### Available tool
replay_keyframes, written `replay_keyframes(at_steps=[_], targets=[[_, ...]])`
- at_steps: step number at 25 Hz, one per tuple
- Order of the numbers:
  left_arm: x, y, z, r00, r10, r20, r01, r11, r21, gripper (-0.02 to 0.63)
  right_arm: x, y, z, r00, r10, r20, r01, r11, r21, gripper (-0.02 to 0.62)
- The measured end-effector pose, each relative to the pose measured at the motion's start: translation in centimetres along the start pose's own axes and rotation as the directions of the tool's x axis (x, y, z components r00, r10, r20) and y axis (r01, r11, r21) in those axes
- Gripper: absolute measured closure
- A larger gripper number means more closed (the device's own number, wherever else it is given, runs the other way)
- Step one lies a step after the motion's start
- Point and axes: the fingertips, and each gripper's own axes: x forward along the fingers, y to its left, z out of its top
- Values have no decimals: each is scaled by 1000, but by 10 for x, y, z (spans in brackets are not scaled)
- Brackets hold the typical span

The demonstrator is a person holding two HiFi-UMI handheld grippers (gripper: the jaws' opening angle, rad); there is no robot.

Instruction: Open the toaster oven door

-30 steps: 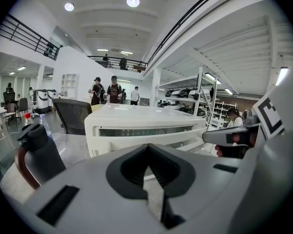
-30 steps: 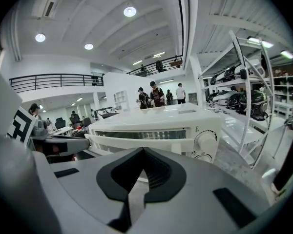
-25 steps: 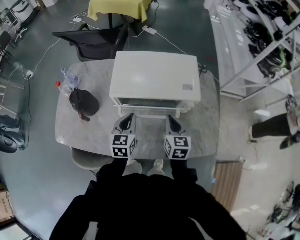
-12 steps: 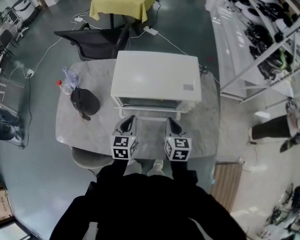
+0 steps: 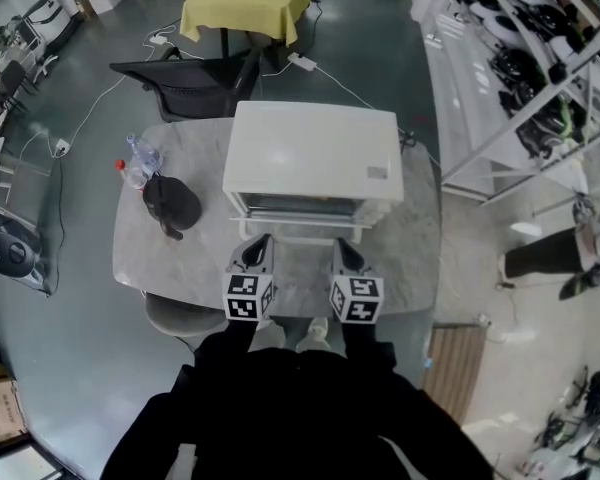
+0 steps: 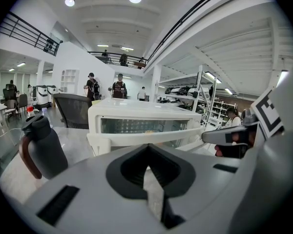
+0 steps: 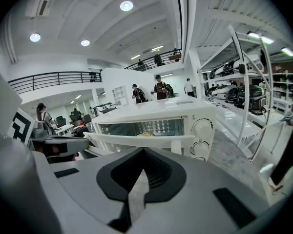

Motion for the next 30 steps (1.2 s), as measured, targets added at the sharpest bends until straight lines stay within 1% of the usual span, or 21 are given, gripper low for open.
replay_keyframes(at_steps=[11,25,30], targets=[[-6,-3,-12,1000,-9,-22,9,1000,-3,603,-6,1,-13,999,11,-39,-11,1000,17,594],[-13,-7,-30,998,-25,-62,23,999,-36,603,-12,4,-31,996,34,-79,-31,999,31,592],[-17,-9,-40,996,-31,-81,28,999,-41,603,-10,2,-37,994,28,-101,-25,999,30,594]])
